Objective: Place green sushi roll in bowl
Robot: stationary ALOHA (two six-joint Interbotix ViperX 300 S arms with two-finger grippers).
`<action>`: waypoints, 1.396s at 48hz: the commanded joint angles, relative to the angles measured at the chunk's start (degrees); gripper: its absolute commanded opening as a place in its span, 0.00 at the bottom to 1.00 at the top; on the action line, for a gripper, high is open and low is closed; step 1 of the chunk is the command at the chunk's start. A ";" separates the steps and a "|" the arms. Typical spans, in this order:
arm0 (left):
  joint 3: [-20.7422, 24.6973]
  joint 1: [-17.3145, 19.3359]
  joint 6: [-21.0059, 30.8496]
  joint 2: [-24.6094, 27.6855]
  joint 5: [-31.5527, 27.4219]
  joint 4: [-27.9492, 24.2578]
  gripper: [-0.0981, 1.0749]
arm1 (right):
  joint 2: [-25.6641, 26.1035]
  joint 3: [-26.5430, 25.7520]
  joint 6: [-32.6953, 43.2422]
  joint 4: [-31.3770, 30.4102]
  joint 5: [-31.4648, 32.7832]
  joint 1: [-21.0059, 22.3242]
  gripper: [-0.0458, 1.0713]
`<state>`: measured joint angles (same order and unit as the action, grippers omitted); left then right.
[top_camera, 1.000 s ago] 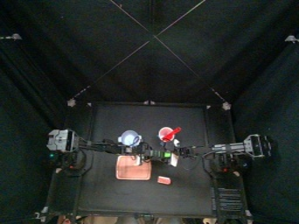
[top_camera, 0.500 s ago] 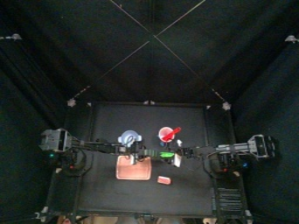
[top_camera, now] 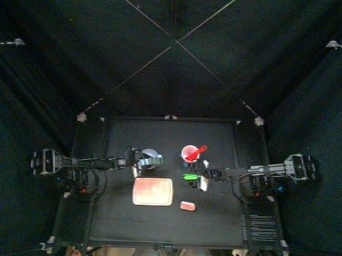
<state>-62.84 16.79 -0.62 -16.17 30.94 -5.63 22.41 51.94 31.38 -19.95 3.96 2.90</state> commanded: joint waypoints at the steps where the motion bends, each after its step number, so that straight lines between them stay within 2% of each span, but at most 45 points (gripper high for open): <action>1: -0.53 2.55 -0.09 -0.88 0.79 -0.18 0.66 | 0.88 -0.44 -0.09 0.09 -0.53 0.09 0.98; 18: -1.85 5.98 0.00 0.53 0.79 -0.18 0.66 | 0.53 -0.26 -0.09 0.26 -0.53 0.18 0.98; 32: -1.05 7.12 0.00 4.83 0.88 -0.09 0.67 | 0.18 -0.18 0.00 0.62 -0.62 0.09 0.98; 67: -0.79 7.38 0.26 5.89 0.70 0.18 0.69 | 0.18 0.00 0.00 1.32 -0.62 0.18 0.98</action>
<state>-64.78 23.99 -0.53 -10.11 31.03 -5.63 22.06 52.56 31.38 -18.72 3.87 2.90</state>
